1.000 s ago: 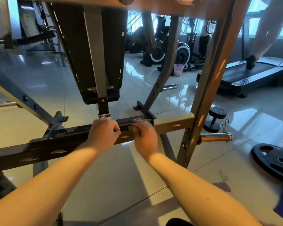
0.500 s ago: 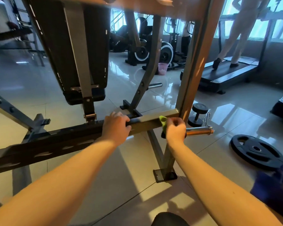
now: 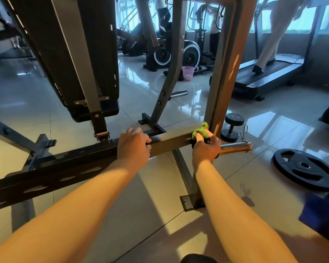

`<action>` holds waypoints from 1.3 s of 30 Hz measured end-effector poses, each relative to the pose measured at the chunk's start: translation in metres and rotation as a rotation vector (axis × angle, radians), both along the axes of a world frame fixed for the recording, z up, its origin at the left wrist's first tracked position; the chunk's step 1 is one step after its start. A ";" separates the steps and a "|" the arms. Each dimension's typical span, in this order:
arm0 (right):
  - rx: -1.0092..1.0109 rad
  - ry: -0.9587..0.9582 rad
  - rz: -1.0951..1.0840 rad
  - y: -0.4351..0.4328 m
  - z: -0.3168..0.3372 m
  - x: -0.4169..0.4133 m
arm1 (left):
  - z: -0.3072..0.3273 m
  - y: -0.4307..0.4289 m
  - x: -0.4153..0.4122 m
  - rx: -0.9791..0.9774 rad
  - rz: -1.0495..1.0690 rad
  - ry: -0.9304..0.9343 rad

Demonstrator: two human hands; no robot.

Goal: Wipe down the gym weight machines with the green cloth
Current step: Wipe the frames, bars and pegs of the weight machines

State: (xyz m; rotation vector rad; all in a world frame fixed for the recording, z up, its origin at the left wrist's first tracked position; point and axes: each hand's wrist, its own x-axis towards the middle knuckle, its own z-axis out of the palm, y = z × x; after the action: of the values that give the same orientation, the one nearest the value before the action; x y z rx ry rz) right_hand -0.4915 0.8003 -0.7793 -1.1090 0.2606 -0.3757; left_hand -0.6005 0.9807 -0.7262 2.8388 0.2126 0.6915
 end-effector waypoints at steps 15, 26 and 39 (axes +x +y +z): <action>-0.041 0.030 -0.016 -0.004 -0.017 0.008 | -0.001 0.003 0.001 -0.012 -0.028 -0.024; -0.329 -0.096 0.081 -0.011 -0.016 0.010 | -0.010 0.007 0.003 -0.030 -0.052 -0.055; -0.555 -0.246 0.318 0.043 -0.016 -0.054 | -0.009 0.011 0.004 0.001 -0.061 -0.069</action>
State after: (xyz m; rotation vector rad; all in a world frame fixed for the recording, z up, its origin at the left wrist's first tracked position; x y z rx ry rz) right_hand -0.5457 0.8436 -0.7954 -1.6044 -0.2552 -0.3017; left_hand -0.5962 0.9922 -0.7354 2.8042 0.1138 0.7757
